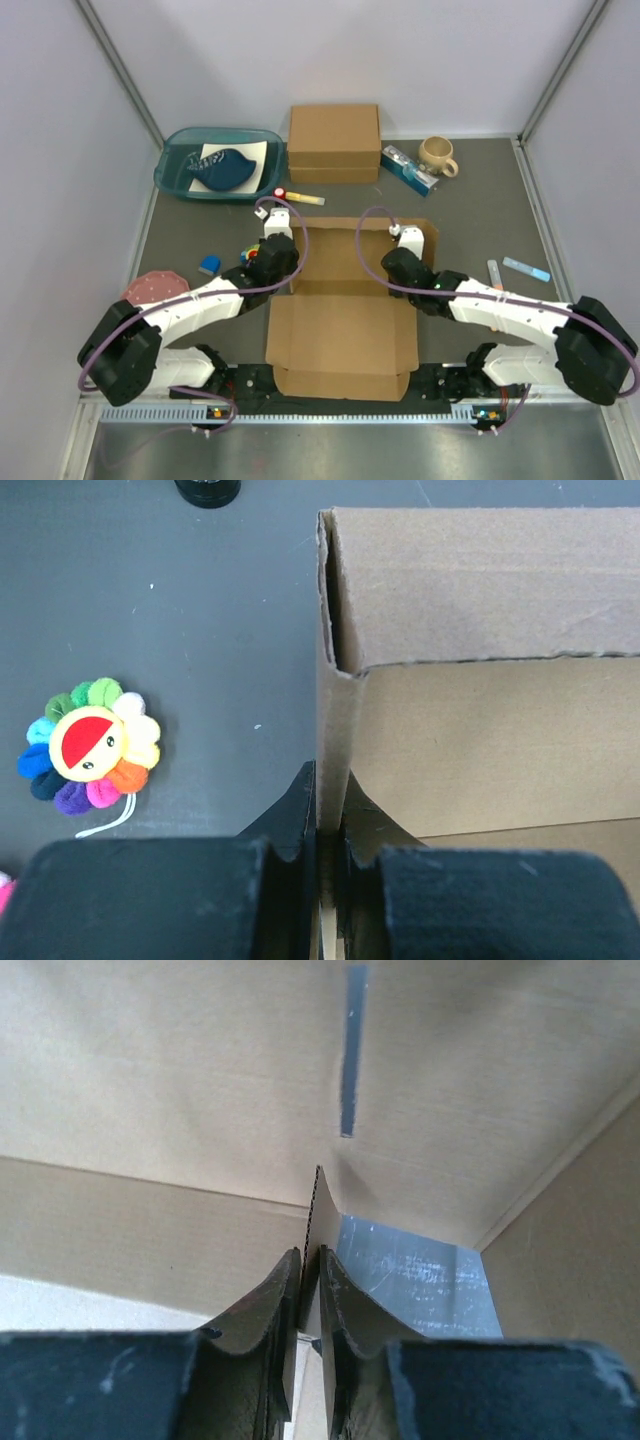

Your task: Fold the paper box

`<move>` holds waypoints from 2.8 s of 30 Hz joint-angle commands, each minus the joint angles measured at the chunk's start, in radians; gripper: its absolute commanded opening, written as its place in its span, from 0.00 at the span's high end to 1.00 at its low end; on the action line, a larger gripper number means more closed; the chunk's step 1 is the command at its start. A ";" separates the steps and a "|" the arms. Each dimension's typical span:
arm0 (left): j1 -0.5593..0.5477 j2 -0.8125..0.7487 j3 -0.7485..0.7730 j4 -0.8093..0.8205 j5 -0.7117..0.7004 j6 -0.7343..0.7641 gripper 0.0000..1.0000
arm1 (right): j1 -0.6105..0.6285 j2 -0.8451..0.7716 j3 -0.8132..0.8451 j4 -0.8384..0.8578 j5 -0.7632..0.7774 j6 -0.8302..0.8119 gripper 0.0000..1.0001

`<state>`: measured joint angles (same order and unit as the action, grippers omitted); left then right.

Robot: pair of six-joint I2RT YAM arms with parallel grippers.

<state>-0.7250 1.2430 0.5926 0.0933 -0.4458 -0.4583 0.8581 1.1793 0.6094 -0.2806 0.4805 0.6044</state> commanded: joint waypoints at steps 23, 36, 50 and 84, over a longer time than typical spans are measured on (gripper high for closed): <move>0.001 0.004 0.016 0.036 0.012 -0.034 1.00 | -0.006 -0.340 0.300 -0.244 0.224 -0.178 0.41; -0.005 -0.013 0.006 0.046 0.041 -0.045 1.00 | -0.175 -0.159 0.285 -0.094 0.025 -0.111 0.81; -0.005 -0.016 0.010 0.033 0.004 -0.019 1.00 | -0.179 -0.251 0.233 -0.100 -0.014 -0.138 0.54; -0.040 0.018 0.061 0.014 -0.059 -0.020 1.00 | -0.177 -0.375 0.095 -0.134 -0.163 -0.089 1.00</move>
<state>-0.7456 1.2526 0.6029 0.0757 -0.4942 -0.4728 0.6849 0.8505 0.7036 -0.4950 0.4374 0.4755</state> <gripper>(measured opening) 0.065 0.009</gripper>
